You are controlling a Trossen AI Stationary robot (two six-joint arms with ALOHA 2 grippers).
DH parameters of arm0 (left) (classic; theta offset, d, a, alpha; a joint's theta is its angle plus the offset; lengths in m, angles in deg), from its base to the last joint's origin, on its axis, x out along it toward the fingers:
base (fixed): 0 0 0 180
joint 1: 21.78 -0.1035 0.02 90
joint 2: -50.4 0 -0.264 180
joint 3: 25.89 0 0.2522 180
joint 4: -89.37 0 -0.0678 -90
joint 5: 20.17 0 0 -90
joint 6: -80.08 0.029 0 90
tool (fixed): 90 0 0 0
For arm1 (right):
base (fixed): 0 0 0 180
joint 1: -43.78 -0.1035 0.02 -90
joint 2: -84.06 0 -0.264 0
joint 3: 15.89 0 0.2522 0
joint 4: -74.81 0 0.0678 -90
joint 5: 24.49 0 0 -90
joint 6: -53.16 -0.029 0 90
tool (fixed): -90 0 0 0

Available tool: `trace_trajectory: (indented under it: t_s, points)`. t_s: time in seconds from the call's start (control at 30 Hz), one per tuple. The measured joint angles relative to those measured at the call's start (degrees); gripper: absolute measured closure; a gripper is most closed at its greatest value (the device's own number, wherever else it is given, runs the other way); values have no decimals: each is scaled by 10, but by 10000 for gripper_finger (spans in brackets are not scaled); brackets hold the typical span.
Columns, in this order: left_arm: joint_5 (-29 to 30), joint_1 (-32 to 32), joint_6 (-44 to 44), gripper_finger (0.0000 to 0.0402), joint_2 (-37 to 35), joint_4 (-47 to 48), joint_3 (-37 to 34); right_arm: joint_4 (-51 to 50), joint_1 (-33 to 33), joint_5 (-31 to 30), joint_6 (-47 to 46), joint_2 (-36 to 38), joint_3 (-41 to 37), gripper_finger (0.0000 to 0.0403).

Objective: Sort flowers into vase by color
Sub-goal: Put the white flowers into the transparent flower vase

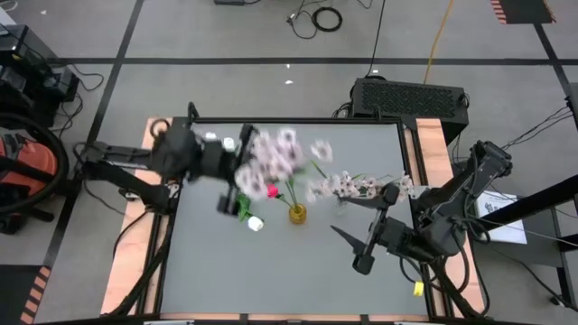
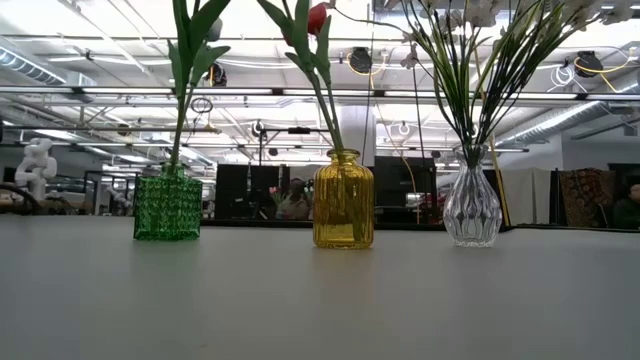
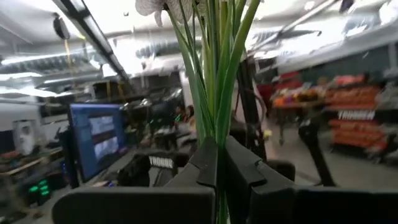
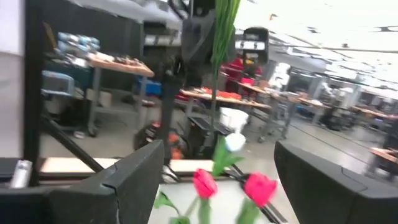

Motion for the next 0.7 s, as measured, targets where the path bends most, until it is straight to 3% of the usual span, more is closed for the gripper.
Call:
trace_trajectory:
  t_s: [0.13, 0.4, 0.7]
  points:
    - [97, 88, 50, 392, 22, 12, 0, 8, 4, 73, -7, 0, 0, 106]
    - [184, 198, 100, 392, 94, -16, 0, 64, 40, 233, -11, -23, 0, 106]
    - [233, 228, 134, 392, 153, -75, 0, 186, 50, 285, 63, -78, 0, 106]
